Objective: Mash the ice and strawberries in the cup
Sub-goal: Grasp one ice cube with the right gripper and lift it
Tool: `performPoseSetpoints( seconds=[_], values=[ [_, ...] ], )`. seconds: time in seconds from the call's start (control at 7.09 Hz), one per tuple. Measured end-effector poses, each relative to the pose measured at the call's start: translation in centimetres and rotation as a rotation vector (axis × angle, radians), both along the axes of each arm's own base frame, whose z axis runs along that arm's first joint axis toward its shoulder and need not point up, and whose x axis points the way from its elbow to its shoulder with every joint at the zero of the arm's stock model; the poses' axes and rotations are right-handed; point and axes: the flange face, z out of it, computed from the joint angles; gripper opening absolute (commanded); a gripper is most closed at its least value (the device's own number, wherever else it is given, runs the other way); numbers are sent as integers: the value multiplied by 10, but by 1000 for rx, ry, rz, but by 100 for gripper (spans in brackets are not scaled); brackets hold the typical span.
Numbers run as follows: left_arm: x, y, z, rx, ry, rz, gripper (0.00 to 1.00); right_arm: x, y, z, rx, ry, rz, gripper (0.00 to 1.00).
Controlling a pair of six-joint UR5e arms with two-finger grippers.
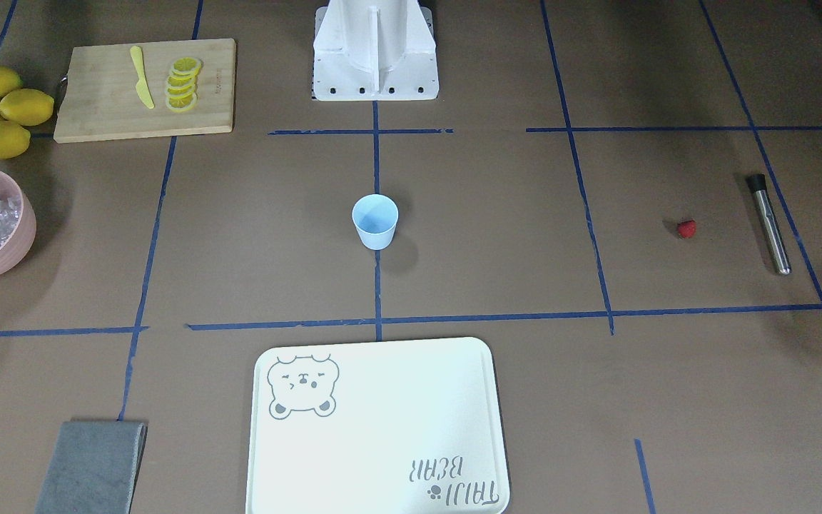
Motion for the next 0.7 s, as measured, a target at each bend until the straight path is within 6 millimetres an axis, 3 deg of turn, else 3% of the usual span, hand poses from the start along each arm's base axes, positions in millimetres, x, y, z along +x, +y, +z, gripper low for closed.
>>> performPoseSetpoints(
  seconds=[0.14,0.42,0.56,0.7],
  values=[
    [0,0,0,0,0,0,100,-1,-1,0,1,0,-2,51],
    [0,0,0,1,0,0,100,-1,-1,-1,2,-1,-2,12],
    [0,-1,-1,2,0,0,100,-1,-1,-1,3,-1,-3,0],
    [0,-1,-2,5,0,0,100,-1,-2,-2,6,-2,-3,0]
  ],
)
